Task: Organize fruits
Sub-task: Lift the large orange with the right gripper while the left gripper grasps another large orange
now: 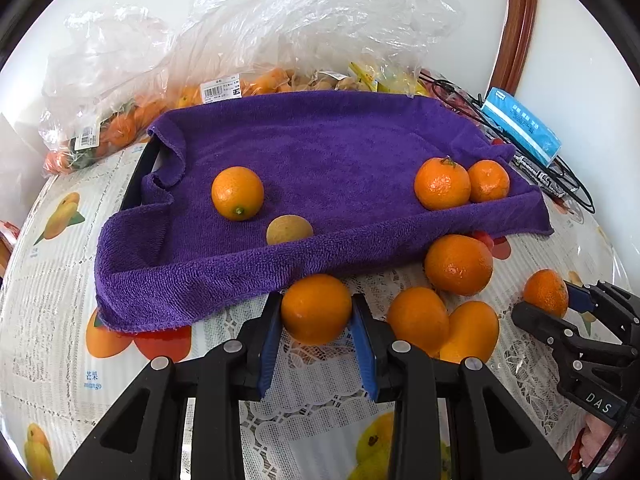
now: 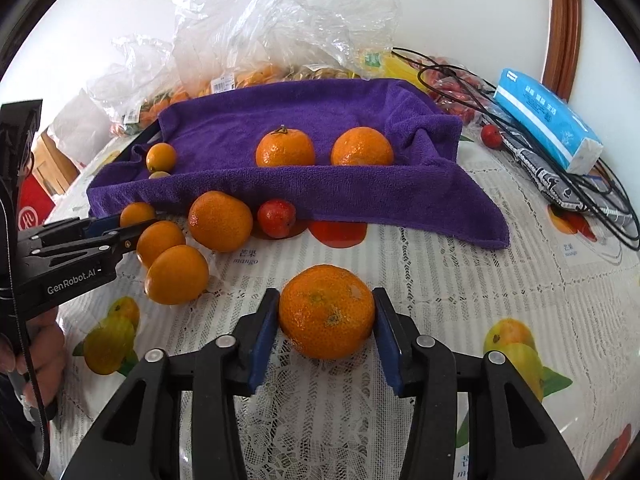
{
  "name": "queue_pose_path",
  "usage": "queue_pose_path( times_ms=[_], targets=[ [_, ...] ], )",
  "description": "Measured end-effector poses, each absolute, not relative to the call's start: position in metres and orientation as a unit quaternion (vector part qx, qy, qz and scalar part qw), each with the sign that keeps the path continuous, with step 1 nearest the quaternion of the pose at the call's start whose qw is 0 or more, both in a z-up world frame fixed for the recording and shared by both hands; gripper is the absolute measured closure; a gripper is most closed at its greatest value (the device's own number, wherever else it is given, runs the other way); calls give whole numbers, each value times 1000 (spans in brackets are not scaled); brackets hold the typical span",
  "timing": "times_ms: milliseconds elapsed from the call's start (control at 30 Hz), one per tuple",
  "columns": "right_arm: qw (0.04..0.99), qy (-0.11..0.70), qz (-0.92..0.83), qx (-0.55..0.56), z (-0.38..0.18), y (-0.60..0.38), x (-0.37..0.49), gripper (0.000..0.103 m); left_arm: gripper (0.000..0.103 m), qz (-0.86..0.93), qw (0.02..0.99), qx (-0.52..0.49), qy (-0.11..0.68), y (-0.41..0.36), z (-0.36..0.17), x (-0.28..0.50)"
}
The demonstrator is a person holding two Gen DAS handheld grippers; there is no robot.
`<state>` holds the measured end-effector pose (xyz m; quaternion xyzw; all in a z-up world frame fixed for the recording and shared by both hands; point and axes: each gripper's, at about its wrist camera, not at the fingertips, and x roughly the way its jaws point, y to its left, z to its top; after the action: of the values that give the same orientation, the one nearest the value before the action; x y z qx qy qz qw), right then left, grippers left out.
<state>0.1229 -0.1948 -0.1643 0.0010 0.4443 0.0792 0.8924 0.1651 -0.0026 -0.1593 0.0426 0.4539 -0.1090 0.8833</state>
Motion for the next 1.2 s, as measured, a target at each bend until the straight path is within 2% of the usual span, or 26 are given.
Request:
queue_pose_path(
  times_ms=[167,300,667,1200],
  targets=[
    [892,444,81,-4,-165,-193,122,51,71,-100,884,45,454,-5,-159,165],
    [894,441,77,15,-164,-200,122,59,71,-110,882,27,457,-1,-157,164],
    [900,426,61,75,-150,-219,111,60,71,-131,887,2,442,4,-135,150],
    [929,358,66,63,-78,-196,125,60,71,-140,903,-43,405,29,-90,148]
  ],
)
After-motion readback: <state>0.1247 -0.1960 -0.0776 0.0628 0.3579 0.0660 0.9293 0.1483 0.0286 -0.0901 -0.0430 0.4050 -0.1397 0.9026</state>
